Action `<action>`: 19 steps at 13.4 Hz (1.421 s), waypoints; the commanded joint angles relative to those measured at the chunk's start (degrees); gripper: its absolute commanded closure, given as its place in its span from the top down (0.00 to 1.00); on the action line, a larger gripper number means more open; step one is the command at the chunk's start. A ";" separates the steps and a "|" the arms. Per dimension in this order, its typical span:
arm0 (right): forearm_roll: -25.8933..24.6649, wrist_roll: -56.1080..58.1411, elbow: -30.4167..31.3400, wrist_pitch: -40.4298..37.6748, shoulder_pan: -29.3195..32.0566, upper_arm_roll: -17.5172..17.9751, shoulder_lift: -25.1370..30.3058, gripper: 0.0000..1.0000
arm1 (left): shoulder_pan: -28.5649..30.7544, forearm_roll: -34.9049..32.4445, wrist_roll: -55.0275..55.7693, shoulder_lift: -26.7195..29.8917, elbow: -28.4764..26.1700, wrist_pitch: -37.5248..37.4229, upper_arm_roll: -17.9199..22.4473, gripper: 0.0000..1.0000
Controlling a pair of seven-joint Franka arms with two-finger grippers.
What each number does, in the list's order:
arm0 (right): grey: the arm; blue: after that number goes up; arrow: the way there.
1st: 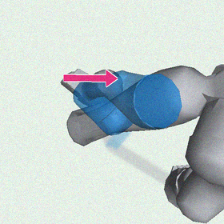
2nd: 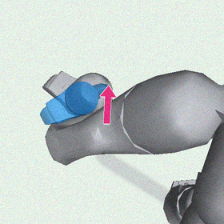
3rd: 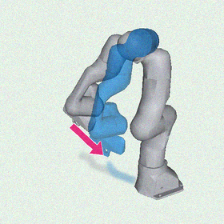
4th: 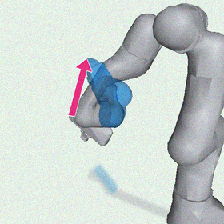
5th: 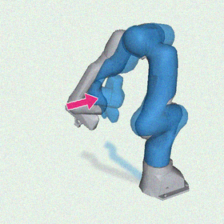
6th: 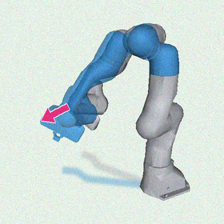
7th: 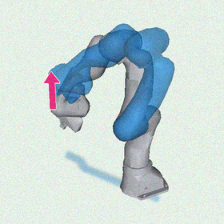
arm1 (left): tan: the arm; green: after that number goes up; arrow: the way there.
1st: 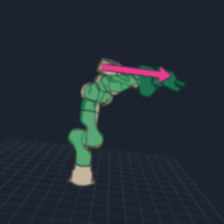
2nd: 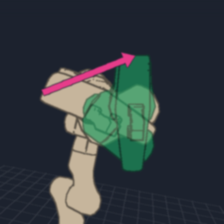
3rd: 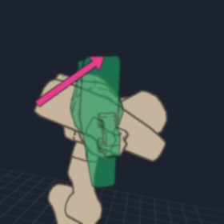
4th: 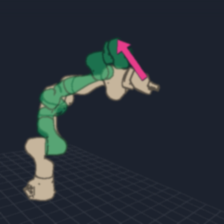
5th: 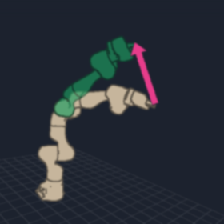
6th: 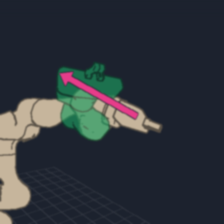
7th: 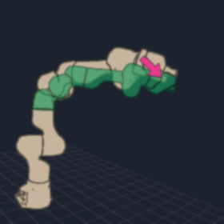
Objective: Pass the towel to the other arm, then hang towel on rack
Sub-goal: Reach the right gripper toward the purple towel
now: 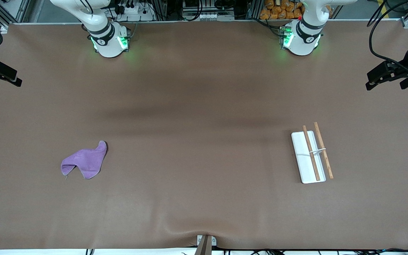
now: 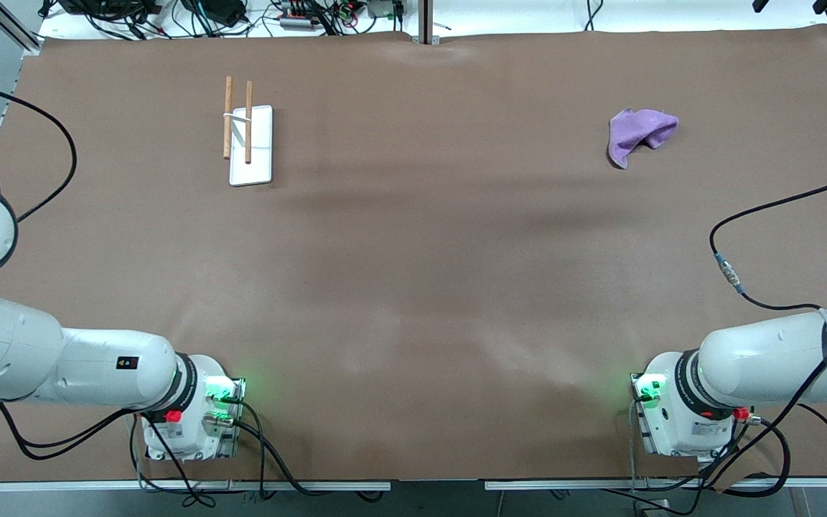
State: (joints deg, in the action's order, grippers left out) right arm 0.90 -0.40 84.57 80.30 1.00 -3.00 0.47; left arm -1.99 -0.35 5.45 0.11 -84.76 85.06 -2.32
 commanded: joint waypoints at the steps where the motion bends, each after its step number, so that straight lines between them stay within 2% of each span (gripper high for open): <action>1: 0.95 -0.92 -0.63 -0.41 -0.20 -0.34 -0.20 1.00 | -0.03 -0.18 -1.05 0.86 0.74 -1.30 0.30 1.00; 11: 2.00 -0.66 -0.63 -0.14 0.15 -0.43 -0.82 1.00 | 0.06 -0.53 -1.93 0.68 0.57 -3.06 0.03 1.00; 16: 6.83 -0.75 -0.72 3.72 -1.87 -0.08 -7.84 1.00 | -0.03 -0.53 -0.79 0.50 0.74 -3.23 -1.37 1.00; 19: 6.93 0.04 -0.72 4.43 -4.06 -0.08 -10.74 1.00 | 0.15 0.26 -0.88 0.86 1.00 -3.23 -1.46 1.00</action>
State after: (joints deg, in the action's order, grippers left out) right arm 6.72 -0.43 85.00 84.97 -1.46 -2.82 -8.48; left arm -1.97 -0.38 4.56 0.14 -83.99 82.63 -3.54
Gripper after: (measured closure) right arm 0.000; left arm 0.000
